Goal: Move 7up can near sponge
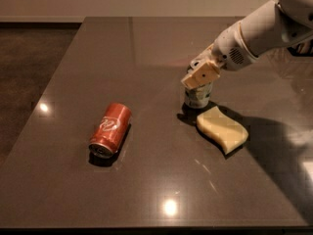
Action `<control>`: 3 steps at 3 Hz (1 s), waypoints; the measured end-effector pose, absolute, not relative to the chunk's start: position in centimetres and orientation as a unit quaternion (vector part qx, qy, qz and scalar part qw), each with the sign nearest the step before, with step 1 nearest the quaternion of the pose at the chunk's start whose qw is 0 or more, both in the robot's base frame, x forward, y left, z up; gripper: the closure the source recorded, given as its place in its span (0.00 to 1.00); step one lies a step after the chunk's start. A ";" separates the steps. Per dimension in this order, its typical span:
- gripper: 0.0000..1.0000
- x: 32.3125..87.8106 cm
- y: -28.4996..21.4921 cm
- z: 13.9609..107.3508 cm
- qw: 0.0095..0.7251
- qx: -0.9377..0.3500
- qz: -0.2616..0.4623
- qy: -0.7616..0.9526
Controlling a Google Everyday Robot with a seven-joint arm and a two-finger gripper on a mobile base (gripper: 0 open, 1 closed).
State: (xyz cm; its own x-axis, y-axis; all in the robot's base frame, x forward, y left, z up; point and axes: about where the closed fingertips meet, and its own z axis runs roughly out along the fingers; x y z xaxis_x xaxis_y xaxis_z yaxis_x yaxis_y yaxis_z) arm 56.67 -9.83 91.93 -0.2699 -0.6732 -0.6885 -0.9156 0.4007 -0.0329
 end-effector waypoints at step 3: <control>0.35 55.0 -11.1 90.3 0.313 -0.517 0.194 0.773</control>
Offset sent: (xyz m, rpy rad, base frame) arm -0.0229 -0.0239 -0.0181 0.0092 -0.0012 0.0138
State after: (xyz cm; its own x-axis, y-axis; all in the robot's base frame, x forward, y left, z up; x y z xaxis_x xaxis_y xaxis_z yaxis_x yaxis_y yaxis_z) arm 55.01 -11.12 90.29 -0.2693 -0.6776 -0.6844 -0.9207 0.3895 -0.0234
